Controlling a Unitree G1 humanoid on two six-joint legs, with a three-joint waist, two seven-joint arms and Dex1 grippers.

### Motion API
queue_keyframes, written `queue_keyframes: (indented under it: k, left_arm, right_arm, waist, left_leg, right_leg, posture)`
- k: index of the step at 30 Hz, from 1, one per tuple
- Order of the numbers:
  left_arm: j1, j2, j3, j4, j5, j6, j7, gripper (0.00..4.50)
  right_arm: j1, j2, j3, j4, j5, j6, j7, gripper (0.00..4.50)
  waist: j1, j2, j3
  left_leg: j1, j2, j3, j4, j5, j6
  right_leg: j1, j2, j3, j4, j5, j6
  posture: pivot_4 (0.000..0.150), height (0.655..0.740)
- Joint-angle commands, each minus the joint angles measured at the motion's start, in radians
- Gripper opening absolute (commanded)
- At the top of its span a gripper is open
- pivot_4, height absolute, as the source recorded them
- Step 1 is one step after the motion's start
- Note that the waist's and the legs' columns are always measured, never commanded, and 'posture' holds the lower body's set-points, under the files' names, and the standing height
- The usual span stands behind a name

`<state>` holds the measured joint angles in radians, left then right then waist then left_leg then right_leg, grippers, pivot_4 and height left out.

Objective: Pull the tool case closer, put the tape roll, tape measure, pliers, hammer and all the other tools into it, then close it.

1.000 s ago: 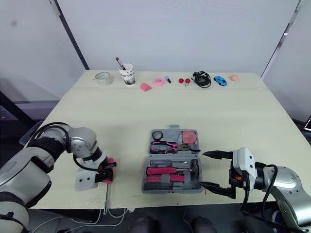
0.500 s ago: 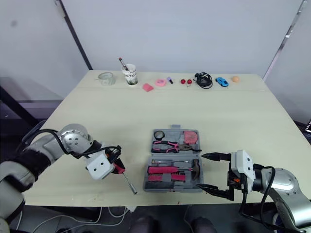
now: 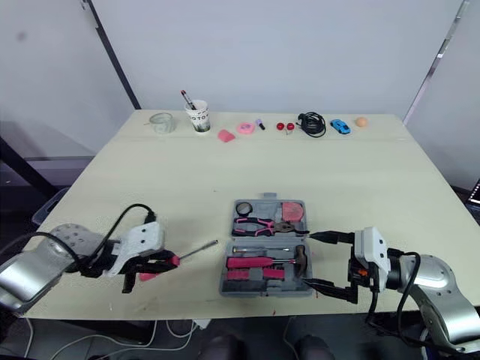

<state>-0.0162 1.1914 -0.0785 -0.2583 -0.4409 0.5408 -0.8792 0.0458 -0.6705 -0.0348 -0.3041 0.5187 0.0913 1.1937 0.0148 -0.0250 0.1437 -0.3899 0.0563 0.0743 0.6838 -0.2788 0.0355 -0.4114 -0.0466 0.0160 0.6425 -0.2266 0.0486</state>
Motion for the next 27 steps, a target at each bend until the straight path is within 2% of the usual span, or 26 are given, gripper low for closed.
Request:
queue_keyframes:
  k: [1,3,7,10,15,19,21,24,27]
  left_arm:
    - [0.052,-0.125,0.195,-0.112,-0.081,0.263,0.218,0.33]
    - [0.064,-0.242,0.280,-0.164,-0.139,0.442,0.347,0.33]
    - [0.037,-0.406,0.369,-0.243,-0.193,0.661,0.485,0.33]
    - [-0.039,-0.533,0.396,-0.265,-0.098,0.914,0.672,0.33]
    - [-0.190,-0.678,0.428,-0.230,-0.070,1.045,0.736,0.33]
    - [-0.230,-0.734,0.422,-0.200,-0.037,1.074,0.765,0.33]
    - [-0.238,-0.754,0.421,-0.189,-0.026,1.074,0.770,1.34]
    - [-0.250,-0.769,0.410,-0.162,-0.001,1.058,0.774,2.22]
    - [-0.269,-0.777,0.387,-0.119,0.027,0.985,0.775,3.47]
  right_arm:
    - [-0.006,-0.001,-0.016,0.001,0.011,-0.028,0.014,4.50]
    - [-0.008,0.002,-0.011,0.010,0.005,-0.034,0.016,4.50]
    - [-0.014,0.002,-0.007,0.019,0.002,-0.039,0.024,4.50]
    - [-0.024,0.002,-0.007,0.028,0.001,-0.041,0.027,4.50]
    - [-0.037,0.007,-0.005,0.038,0.000,-0.050,0.026,4.50]
    - [-0.044,0.021,-0.009,0.030,0.007,-0.050,0.009,4.50]
    - [-0.043,0.024,-0.008,0.023,0.011,-0.047,0.006,4.50]
    - [-0.041,0.029,-0.006,0.015,0.011,-0.044,0.000,4.50]
    - [-0.044,0.030,-0.002,0.015,0.009,-0.044,-0.002,4.50]
  waist:
    - [0.000,0.000,0.000]
    - [0.000,0.001,0.000]
    - [0.000,-0.002,0.000]
    - [0.001,-0.002,0.000]
    - [0.001,-0.004,-0.001]
    - [-0.006,-0.004,-0.001]
    - [-0.010,-0.004,-0.001]
    - [-0.007,-0.004,-0.001]
    - [-0.002,-0.004,-0.001]
  left_leg:
    - [0.000,0.000,0.000,0.000,0.000,0.000]
    - [0.001,0.000,0.000,-0.001,0.000,0.000]
    - [0.004,-0.001,-0.001,-0.001,0.000,0.000]
    - [0.005,-0.002,-0.002,-0.001,0.000,0.000]
    - [0.006,-0.003,-0.002,-0.001,0.000,0.000]
    - [0.006,-0.003,-0.003,-0.002,0.000,0.000]
    - [0.007,-0.003,-0.003,-0.002,0.000,0.000]
    - [0.007,-0.003,-0.003,-0.002,0.000,0.000]
    - [0.007,-0.003,-0.003,-0.002,0.000,0.000]
  right_leg:
    - [0.000,0.000,0.000,0.000,0.000,0.000]
    - [0.001,0.000,0.000,-0.001,0.000,0.000]
    - [0.002,0.000,0.002,0.001,0.002,-0.003]
    - [0.003,0.000,0.002,0.001,0.002,-0.003]
    - [0.004,0.000,0.002,0.001,0.002,-0.004]
    - [0.004,0.000,0.003,0.000,0.002,-0.004]
    - [0.004,0.000,0.004,0.000,0.002,-0.004]
    - [0.004,0.000,0.003,0.000,0.002,-0.004]
    - [0.004,0.000,0.004,0.000,0.002,-0.004]
  posture:
    - [0.150,0.7400]
    - [0.150,0.7400]
    - [0.150,0.7400]
    - [0.150,0.7400]
    - [0.150,0.7400]
    - [0.150,0.7400]
    - [0.150,0.7400]
    - [0.150,0.7400]
    - [0.150,0.7400]
